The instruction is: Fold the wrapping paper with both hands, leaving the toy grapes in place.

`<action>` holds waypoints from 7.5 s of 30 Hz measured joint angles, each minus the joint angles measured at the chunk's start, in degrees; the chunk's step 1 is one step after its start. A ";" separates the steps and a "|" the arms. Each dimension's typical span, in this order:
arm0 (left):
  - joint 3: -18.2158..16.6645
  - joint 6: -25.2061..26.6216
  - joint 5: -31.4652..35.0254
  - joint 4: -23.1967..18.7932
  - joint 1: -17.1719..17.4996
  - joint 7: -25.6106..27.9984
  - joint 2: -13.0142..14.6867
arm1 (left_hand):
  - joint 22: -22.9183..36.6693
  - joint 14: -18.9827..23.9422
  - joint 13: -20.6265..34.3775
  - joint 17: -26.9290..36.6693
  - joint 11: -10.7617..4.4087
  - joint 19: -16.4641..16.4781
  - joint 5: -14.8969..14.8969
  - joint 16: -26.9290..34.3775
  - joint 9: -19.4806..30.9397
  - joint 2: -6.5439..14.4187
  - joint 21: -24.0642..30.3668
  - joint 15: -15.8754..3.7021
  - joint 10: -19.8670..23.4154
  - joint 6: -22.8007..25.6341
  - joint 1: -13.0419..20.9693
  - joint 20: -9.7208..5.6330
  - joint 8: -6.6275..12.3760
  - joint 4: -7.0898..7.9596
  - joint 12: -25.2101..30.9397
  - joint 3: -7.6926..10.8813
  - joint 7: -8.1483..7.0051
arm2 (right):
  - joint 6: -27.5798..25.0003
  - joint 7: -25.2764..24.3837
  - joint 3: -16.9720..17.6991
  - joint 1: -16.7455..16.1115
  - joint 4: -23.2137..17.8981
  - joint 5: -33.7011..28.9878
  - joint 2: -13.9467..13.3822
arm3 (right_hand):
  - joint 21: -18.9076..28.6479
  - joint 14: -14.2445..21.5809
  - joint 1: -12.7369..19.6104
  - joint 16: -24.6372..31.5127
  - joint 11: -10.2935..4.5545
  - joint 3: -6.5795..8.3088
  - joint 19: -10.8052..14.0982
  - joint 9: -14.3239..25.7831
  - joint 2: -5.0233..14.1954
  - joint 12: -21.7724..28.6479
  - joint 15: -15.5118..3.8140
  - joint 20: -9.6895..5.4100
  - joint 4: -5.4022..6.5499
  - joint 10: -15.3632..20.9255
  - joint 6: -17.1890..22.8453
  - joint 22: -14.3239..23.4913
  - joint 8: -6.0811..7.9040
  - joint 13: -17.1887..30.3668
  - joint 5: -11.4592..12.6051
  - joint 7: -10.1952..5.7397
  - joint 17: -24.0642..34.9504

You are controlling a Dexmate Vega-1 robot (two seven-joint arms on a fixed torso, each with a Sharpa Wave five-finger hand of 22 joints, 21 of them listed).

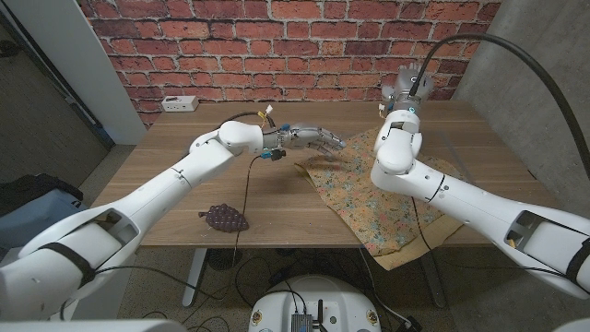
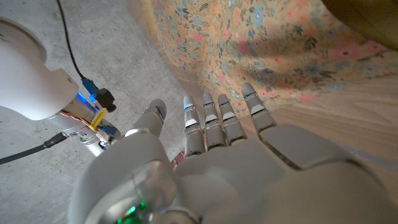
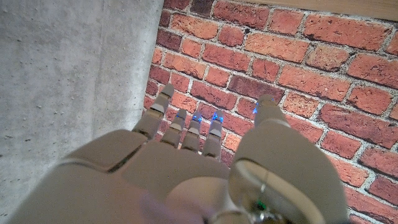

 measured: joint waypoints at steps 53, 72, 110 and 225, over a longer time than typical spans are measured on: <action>-0.72 2.87 15.21 -6.83 2.63 15.28 4.97 | -0.02 -8.88 -0.41 0.02 -1.81 -2.94 0.13 0.02 -0.15 -0.16 -2.61 -0.91 -7.94 -4.64 4.38 -2.34 -0.88 0.28 -0.65 -0.05 -4.14 | -0.62 30.84 17.44 -19.87 7.68 -30.30 18.38 | -0.29 -1.58 -3.36 -0.39 1.04 -1.07 -0.24 0.00 -0.19 -0.20 0.51 0.18 1.54 0.60 0.30 0.15 -0.22 0.00 -0.44 0.73 0.10; -0.77 0.86 13.86 -4.34 1.71 14.44 4.03 | -0.02 -8.87 -0.41 0.03 -1.49 -2.93 0.13 0.02 -0.15 -0.46 -3.07 -0.90 -8.25 -5.18 4.68 -2.34 -0.88 0.52 -0.65 -0.28 -4.04 | -0.48 40.17 20.88 -22.81 12.31 -40.30 21.36 | -0.29 -2.63 -1.22 -0.94 1.03 0.74 -0.24 0.00 0.26 -0.26 0.29 0.19 -0.26 0.60 0.30 -0.01 -0.22 0.00 -0.44 0.73 -0.16; -1.71 6.07 9.91 -4.53 2.93 14.70 4.00 | 0.28 -11.12 -0.40 0.04 -1.09 -2.21 0.13 0.24 -0.14 -0.46 -4.10 2.39 -16.03 -22.55 4.68 0.44 -1.87 1.06 -0.65 -3.07 -1.58 | 19.72 53.00 30.83 -28.43 17.25 -59.40 27.59 | -0.51 -5.37 7.20 -1.17 -0.31 2.62 -0.94 0.03 -2.51 -1.11 0.21 -1.79 -3.87 -4.23 -3.20 0.01 -1.07 0.00 1.35 0.51 -0.44; -6.67 23.40 -29.02 33.24 -3.39 -12.01 -10.80 | 5.53 30.13 0.01 5.51 6.69 32.20 -0.72 9.58 -0.43 -5.30 13.73 -1.37 -3.82 -29.48 -1.59 -7.15 1.08 3.52 7.02 -8.70 4.54 | 35.91 37.30 8.53 -16.04 5.42 -27.64 -1.82 | -0.73 -3.69 9.47 -0.89 -3.98 -5.51 -1.04 0.00 -8.78 -0.84 0.21 -6.56 -0.92 -5.43 -6.46 0.02 -0.39 0.00 6.99 -3.36 -0.28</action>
